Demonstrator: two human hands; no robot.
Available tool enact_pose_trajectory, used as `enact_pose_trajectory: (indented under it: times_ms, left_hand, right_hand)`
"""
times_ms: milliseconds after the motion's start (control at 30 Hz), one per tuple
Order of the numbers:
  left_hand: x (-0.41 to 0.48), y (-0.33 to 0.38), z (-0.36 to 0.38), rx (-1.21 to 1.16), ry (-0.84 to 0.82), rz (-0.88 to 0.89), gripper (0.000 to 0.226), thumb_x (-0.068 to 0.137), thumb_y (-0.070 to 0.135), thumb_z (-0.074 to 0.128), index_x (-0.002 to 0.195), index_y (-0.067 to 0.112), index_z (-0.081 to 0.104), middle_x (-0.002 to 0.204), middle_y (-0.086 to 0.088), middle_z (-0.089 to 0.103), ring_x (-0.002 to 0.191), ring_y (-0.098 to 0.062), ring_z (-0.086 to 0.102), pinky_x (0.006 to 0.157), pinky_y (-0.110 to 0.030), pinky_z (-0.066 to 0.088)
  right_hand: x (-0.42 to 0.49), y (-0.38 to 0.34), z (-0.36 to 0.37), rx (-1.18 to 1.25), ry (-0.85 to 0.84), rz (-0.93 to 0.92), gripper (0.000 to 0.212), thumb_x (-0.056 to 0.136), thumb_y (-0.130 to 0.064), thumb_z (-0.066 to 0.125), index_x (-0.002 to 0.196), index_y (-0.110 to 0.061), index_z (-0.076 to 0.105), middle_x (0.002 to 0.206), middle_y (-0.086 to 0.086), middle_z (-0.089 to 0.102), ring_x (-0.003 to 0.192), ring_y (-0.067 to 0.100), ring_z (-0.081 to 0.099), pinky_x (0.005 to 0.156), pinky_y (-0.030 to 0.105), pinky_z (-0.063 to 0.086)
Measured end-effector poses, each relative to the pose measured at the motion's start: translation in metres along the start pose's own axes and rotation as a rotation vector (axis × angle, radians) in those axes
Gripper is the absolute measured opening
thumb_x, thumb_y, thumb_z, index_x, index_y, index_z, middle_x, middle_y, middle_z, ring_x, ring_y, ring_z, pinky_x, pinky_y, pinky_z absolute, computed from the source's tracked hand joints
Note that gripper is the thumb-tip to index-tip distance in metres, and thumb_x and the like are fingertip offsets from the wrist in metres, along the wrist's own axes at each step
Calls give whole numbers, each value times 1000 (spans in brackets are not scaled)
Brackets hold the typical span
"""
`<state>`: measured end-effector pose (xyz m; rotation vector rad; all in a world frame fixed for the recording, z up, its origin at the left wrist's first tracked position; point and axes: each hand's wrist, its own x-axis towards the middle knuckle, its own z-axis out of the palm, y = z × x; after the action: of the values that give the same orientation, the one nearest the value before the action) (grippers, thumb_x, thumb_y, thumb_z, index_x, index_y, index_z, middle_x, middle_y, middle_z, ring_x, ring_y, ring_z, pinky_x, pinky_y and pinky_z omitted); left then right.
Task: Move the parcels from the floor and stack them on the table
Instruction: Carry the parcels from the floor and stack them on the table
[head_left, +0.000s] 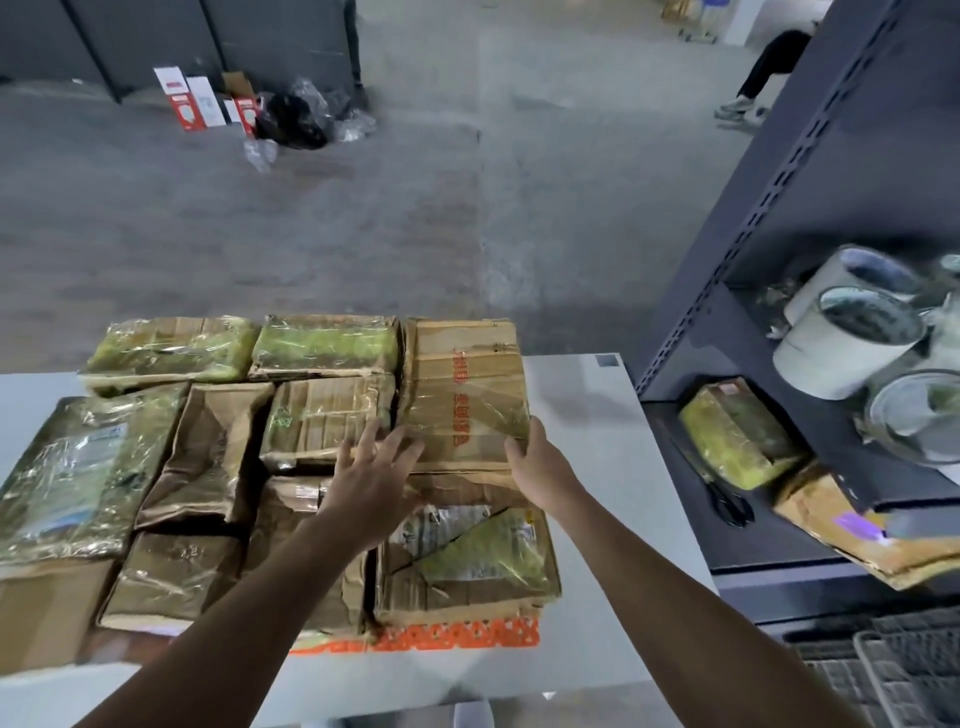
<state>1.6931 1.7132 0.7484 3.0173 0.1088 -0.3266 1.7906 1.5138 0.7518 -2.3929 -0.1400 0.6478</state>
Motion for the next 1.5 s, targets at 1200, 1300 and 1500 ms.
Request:
enact_pose_trajectory:
  times_ms: [1200,1300,1500]
  left_hand:
    - [-116,-51,22,9,65,-244,59,85,46,35,131,17,56,128,-2,60,130,-27,46,107,-45,38]
    - [-108,-50,22,-17,-12,-258,52,96,38,36,143,15,39,147,-3,39,144,-26,18,117,-45,15]
    - [-111,-60,7,-43,186,-184,52,85,35,22,108,17,66,117,-5,60,127,-26,44,107,-40,38]
  right_hand:
    - [1,-74,117,-525,138,-831,56,92,-25,54,142,-1,42,150,15,38,142,31,28,117,47,26]
    - [0,-76,120,-568,165,-831,60,89,-24,57,142,1,42,148,17,39,142,33,29,117,50,25]
    - [-12,-93,131,-618,219,-923,62,77,-19,73,133,-2,52,137,13,47,135,34,36,115,53,29]
